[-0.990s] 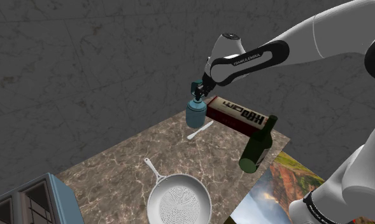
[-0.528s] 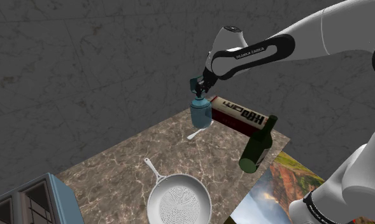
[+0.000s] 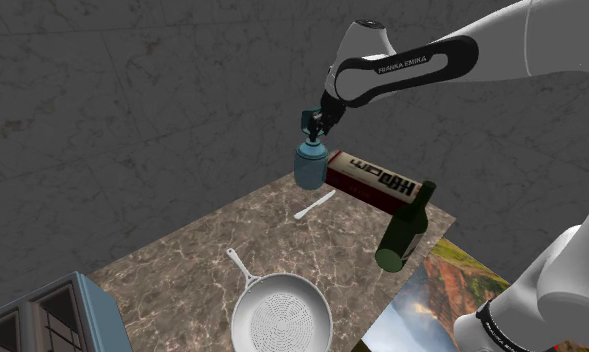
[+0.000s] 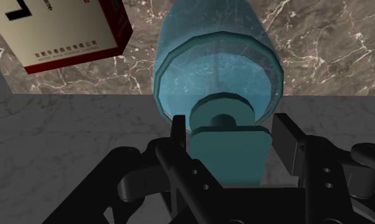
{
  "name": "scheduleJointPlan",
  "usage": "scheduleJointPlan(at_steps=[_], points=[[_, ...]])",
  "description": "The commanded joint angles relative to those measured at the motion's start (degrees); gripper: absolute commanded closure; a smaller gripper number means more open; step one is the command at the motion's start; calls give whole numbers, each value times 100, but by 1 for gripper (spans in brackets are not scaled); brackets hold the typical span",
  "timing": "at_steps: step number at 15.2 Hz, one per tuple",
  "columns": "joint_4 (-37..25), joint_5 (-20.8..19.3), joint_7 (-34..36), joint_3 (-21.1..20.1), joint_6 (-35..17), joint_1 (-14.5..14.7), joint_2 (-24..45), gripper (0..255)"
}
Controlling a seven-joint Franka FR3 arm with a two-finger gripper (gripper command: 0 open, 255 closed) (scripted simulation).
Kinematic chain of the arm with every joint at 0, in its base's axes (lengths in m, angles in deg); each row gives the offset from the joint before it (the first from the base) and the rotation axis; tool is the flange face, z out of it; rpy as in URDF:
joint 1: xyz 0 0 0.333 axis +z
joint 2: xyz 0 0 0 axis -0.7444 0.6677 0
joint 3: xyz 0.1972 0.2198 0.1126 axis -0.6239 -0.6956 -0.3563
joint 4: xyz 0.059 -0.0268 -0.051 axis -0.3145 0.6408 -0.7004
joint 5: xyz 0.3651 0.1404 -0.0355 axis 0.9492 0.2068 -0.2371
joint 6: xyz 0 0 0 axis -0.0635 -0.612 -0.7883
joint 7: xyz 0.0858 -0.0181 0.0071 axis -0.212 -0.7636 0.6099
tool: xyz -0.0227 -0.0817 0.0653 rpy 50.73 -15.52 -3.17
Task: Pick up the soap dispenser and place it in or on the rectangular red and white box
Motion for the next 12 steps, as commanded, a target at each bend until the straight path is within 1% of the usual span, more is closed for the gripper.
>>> scheduleJointPlan(at_steps=[1,12], points=[[-90,0,1,0,140,0,-56,255],[-726,-5,9,1,953,-1,-233,255]])
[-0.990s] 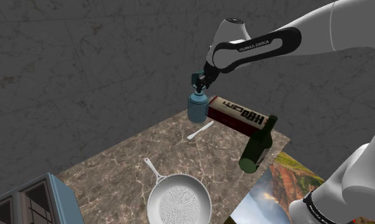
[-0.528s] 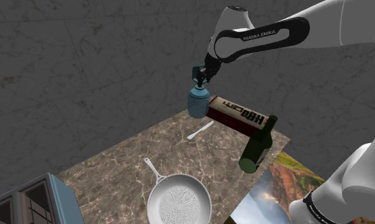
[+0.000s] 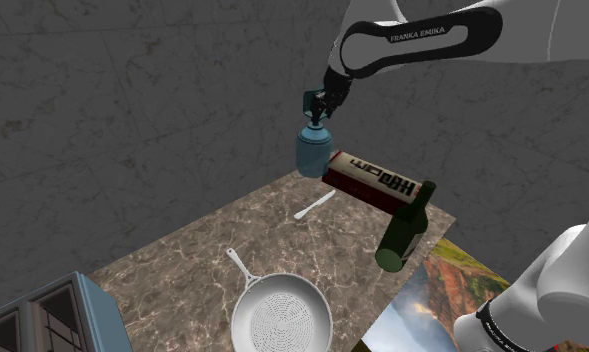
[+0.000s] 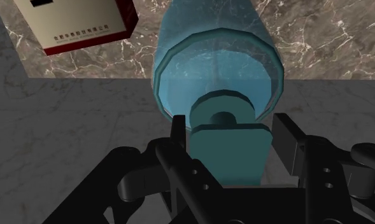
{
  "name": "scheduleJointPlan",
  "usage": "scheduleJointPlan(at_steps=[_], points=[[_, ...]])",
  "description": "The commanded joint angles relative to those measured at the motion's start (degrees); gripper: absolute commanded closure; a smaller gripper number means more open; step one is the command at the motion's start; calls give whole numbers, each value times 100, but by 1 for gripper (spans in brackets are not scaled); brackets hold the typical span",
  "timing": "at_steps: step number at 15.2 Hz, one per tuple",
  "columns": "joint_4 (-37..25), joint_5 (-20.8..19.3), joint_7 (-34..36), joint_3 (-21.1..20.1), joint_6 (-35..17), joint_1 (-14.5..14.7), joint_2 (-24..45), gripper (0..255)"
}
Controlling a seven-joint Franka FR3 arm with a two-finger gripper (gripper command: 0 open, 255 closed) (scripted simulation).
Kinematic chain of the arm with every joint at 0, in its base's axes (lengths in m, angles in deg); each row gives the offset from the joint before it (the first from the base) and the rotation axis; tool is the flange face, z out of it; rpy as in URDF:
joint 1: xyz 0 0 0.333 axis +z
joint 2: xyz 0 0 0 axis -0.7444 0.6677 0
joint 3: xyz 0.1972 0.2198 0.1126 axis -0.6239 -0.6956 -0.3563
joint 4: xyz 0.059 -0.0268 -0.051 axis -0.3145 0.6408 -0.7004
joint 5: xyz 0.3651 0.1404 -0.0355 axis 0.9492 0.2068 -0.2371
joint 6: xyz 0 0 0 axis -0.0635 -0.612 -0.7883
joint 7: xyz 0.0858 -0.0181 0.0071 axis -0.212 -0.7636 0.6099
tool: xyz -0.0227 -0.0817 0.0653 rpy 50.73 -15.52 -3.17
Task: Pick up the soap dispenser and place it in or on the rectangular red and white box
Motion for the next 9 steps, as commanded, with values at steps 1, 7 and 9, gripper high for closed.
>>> scheduleJointPlan(at_steps=[1,7,9], points=[[-151,1,-4,3,157,-3,-12,255],[-531,-2,0,3,565,-3,-41,255],[-337,74,-245,105,612,-119,-278,255]])
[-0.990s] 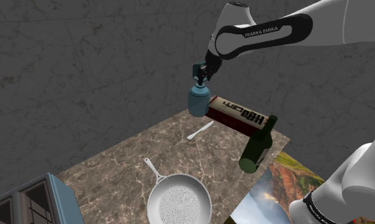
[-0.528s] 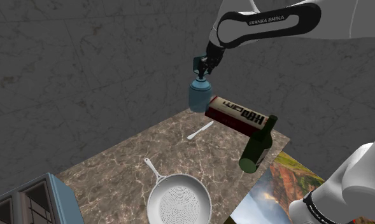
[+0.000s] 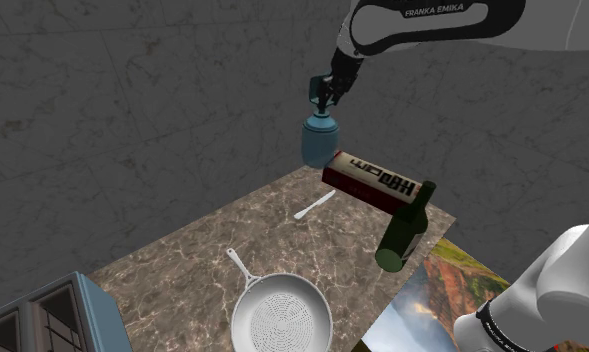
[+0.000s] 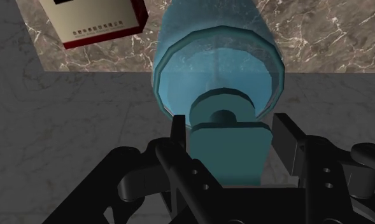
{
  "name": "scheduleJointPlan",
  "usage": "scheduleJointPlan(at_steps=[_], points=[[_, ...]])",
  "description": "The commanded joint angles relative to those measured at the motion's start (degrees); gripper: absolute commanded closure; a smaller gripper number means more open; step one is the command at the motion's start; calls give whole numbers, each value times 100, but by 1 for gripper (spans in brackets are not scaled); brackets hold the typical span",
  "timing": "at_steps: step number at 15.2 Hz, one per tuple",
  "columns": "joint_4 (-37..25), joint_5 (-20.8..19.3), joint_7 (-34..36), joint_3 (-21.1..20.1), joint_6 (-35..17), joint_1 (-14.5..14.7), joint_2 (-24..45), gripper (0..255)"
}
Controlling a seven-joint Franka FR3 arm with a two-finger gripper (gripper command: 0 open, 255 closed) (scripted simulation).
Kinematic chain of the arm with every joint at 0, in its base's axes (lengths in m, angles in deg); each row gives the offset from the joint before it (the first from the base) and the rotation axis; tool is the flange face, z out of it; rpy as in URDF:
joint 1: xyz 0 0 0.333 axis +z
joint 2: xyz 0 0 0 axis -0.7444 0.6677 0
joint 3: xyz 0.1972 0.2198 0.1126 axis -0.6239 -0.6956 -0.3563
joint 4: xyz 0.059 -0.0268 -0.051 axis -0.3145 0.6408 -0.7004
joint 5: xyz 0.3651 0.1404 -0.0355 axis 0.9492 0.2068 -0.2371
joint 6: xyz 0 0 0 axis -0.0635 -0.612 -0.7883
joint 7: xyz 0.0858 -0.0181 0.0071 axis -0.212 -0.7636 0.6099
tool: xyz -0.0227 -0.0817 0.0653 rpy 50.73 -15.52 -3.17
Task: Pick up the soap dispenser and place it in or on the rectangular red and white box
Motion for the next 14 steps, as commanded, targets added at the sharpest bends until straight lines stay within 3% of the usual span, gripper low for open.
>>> scheduleJointPlan(at_steps=[1,14], points=[[144,69,-236,102,56,-109,-203,255],[605,344,-1862,993,693,-780,-1213,255]])
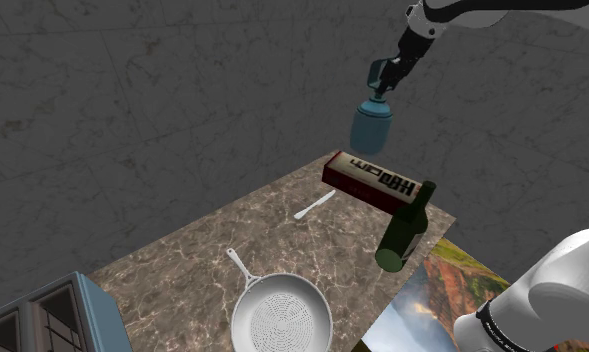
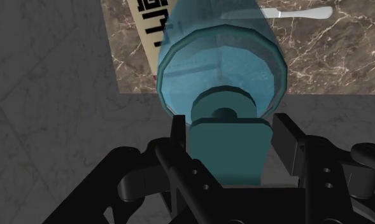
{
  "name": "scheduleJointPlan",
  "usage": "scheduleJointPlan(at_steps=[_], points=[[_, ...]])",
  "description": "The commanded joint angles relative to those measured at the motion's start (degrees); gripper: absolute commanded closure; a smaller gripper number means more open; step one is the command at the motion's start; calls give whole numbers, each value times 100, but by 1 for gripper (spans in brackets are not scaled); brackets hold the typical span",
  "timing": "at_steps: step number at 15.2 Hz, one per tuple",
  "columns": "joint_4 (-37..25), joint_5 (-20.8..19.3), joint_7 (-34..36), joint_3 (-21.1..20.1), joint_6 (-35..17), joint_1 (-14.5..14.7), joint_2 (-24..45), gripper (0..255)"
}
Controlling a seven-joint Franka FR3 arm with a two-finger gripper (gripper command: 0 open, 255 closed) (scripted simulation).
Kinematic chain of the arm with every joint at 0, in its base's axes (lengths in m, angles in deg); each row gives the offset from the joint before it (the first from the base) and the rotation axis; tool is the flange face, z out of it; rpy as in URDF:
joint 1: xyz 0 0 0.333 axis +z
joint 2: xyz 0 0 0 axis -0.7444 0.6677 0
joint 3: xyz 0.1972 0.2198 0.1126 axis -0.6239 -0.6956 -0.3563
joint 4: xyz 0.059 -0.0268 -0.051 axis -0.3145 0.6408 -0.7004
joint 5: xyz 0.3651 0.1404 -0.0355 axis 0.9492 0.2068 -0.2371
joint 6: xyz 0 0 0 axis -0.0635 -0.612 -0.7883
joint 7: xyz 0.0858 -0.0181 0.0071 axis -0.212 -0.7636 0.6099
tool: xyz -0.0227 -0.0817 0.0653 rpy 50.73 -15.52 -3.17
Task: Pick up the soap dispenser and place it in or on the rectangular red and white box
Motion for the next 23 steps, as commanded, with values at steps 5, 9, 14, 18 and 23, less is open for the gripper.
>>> scheduleJointPlan(at_steps=[5,9,14,18,23], points=[[-95,75,-781,486,376,-297,-218,255],[136,84,-902,551,199,-335,-261,255],[551,91,-944,554,-185,-338,-292,255],[860,106,-983,560,-490,-340,-294,255],[1217,136,-1040,573,-870,-339,-267,255]])
